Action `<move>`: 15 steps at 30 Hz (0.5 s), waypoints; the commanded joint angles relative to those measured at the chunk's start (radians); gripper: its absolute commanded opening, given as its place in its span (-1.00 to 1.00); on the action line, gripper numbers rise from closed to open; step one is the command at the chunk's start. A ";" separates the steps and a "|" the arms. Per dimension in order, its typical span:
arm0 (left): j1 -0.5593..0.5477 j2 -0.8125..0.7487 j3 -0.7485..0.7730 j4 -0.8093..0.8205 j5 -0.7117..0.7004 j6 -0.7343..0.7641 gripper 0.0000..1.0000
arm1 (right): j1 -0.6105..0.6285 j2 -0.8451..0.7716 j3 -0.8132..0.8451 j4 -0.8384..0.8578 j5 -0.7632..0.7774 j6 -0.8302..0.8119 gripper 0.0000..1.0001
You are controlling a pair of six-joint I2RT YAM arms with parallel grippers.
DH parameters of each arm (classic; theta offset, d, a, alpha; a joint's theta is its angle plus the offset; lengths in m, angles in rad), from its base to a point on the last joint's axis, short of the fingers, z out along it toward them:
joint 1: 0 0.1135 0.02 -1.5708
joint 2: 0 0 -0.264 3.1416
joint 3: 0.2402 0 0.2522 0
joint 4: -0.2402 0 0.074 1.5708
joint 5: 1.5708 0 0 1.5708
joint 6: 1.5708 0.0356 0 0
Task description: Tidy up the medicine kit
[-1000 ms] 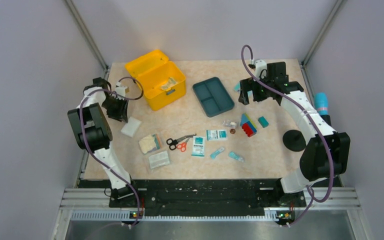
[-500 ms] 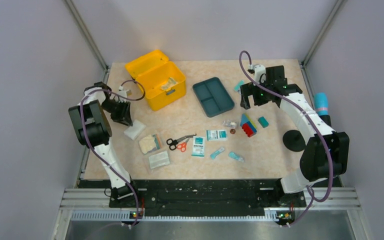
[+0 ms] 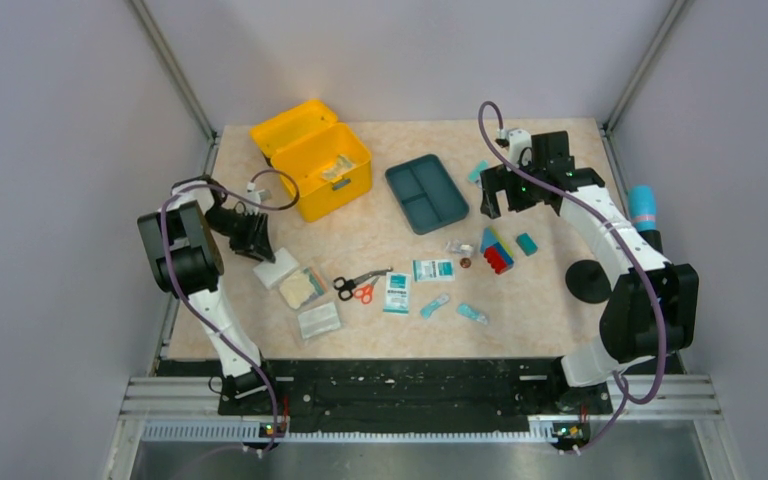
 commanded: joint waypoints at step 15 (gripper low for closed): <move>0.004 -0.163 -0.102 0.043 -0.074 0.100 -1.00 | 0.009 -0.039 -0.001 0.019 -0.006 -0.004 0.92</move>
